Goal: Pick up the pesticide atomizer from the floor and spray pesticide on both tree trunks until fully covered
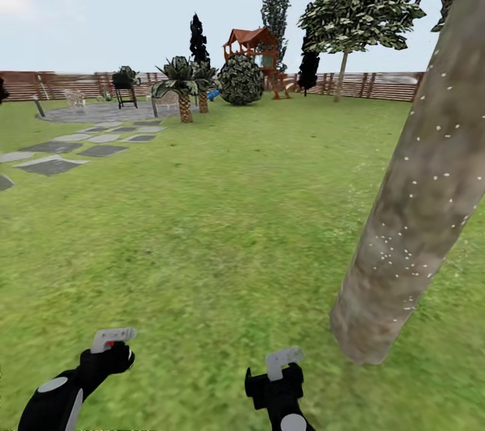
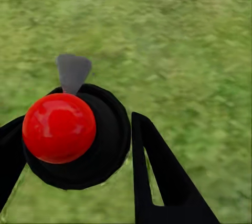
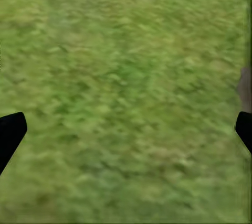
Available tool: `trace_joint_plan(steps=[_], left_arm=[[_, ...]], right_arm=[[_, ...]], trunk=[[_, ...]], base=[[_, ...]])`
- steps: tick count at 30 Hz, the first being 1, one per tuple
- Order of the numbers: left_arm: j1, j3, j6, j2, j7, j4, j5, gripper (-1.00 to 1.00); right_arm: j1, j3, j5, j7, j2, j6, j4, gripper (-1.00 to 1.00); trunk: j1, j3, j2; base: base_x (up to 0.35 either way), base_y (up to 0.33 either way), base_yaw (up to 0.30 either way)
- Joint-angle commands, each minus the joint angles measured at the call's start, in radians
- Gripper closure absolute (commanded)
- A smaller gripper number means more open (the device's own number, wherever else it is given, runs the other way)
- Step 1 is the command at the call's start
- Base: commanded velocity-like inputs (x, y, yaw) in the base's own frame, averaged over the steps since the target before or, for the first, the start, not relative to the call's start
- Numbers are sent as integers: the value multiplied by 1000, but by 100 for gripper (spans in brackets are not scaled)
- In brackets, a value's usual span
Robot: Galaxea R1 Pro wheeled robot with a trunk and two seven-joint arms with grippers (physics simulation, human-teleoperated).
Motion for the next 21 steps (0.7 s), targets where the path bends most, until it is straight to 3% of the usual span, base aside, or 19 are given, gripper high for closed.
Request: trace_joint_plan(steps=[1,5,12,18,21], left_arm=[[0,0,-26,0,1,-3,-11,100],[0,2,-32,-5,6,-20,-4,100],[0,0,-30,-16,8,-24,9,100],[0,0,-31,-22,8,-25,14,100],[0,0,-32,-27,9,-25,13,100]], right_arm=[[-1,4,3,-8,-2,-11,-1,-100],[-1,5,5,-6,-2,-38,-2,-100],[-1,4,8,-11,0,-42,-2,-100],[-1,1,8,-13,-3,-43,-2,-100],[-1,-37,6,-14,0,-43,-4,-100]], trunk=[[0,-1,0],[0,-1,0],[0,-1,0],[0,-1,0],[0,-1,0]], base=[[0,0,34],[0,0,59],[23,0,248],[269,0,161],[327,0,21]])
